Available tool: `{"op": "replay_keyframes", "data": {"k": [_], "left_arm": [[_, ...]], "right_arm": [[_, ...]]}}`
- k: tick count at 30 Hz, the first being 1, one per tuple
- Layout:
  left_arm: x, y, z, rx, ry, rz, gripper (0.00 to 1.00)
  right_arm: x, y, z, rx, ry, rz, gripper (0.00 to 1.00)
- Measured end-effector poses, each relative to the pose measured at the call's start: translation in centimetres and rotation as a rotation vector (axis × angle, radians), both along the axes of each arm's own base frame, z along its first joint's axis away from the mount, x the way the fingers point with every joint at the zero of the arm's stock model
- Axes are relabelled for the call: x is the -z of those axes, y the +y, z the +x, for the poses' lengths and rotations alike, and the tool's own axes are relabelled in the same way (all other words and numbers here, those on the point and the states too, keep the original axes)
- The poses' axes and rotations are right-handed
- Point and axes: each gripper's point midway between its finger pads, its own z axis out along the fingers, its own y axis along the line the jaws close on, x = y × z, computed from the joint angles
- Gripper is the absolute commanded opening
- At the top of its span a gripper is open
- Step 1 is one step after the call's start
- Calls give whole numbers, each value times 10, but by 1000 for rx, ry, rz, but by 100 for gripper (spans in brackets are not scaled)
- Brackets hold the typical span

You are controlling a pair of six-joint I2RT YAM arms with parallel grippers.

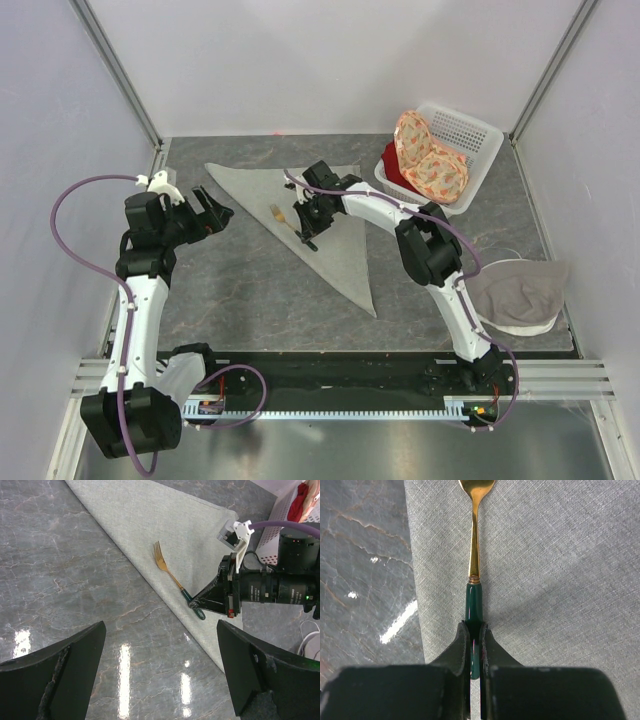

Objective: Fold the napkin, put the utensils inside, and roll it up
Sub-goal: Place the utensil onto the napkin

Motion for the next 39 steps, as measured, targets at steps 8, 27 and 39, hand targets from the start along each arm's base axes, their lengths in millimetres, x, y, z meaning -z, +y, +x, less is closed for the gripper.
{"op": "replay_keyframes", "data": {"k": [8,27,39], "left_arm": [[1,-1,0,4,3,-3,99],[2,-1,0,5,6,-4,99],[2,-1,0,7,7,-5,99]], "right_arm": [[3,0,2,3,8,-13,18],[-98,-57,-79,76,-72,113,54],[-30,-153,-215,305,172,79,28]]}}
